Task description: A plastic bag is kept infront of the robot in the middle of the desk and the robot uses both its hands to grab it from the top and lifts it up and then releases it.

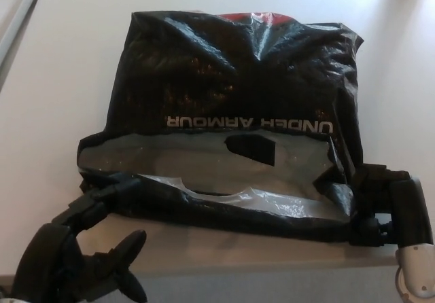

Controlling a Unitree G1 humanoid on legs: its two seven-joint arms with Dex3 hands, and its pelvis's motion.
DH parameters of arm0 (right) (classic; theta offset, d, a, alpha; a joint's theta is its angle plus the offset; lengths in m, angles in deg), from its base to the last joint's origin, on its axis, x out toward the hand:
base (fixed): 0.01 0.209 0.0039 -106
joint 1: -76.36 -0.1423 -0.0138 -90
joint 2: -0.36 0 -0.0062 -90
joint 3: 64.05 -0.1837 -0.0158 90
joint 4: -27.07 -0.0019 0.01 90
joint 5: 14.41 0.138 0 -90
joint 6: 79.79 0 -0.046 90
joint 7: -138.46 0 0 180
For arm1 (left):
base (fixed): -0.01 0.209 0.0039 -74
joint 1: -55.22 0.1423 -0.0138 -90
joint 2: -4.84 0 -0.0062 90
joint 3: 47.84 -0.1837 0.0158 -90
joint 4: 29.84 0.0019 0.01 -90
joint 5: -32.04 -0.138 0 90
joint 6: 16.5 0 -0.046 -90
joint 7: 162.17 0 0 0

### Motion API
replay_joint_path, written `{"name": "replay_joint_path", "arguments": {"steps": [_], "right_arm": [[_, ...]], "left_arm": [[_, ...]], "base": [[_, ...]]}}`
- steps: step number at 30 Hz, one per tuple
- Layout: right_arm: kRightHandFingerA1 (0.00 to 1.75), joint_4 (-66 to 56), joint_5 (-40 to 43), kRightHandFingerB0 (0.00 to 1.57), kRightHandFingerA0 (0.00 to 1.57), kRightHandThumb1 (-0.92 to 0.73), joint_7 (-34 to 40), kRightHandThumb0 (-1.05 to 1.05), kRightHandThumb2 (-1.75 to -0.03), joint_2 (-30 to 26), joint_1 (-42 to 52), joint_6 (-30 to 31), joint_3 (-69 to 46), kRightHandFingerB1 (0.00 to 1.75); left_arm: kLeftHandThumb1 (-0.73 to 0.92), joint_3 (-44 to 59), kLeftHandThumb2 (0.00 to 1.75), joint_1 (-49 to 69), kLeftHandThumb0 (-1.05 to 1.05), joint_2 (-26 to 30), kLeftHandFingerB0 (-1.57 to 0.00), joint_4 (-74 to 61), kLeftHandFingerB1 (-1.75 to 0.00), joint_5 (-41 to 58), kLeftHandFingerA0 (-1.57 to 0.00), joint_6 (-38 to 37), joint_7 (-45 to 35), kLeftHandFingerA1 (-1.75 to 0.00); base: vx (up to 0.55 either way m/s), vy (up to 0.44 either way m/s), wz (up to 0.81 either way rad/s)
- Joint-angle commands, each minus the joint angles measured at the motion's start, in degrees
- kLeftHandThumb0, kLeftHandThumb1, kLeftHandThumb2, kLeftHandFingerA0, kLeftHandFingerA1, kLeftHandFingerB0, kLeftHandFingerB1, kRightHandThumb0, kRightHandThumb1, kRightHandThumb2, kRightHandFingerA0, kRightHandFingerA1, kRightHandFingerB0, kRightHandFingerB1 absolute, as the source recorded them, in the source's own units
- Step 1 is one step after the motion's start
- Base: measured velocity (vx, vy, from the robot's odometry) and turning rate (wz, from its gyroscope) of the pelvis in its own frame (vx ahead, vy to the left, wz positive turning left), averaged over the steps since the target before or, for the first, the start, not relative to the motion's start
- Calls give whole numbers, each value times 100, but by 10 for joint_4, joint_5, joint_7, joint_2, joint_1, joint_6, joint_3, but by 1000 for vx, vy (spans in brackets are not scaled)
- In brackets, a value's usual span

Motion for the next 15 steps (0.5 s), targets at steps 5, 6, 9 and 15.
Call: {"name": "replay_joint_path", "arguments": {"steps": [5, 6, 9, 15], "right_arm": [[153, 25, 6, 156, 157, -46, -37, -77, -110, -12, 22, 19, -6, 151], [153, 26, 6, 157, 157, -46, -36, -77, -110, -11, 23, 18, -6, 151], [153, 26, 5, 157, 157, -43, -35, -75, -108, -10, 23, 21, -5, 151], [153, 25, -1, 157, 157, -45, -31, -76, -109, -10, 23, 22, 0, 151]], "left_arm": [[58, 75, 57, -96, -28, 31, -25, 199, -30, -217, -36, -476, 137, -60], [57, 77, 57, -98, -29, 33, -24, 199, -29, -223, -36, -479, 143, -56], [53, 76, 57, -105, -27, 41, -16, 218, -29, -256, -26, -517, 169, -38], [49, 65, 58, -112, -29, 39, -11, 236, -29, -297, -14, -528, 218, -29]], "base": [[0, 0, 0], [0, 0, 0], [0, 0, 0], [0, 0, 0]]}}
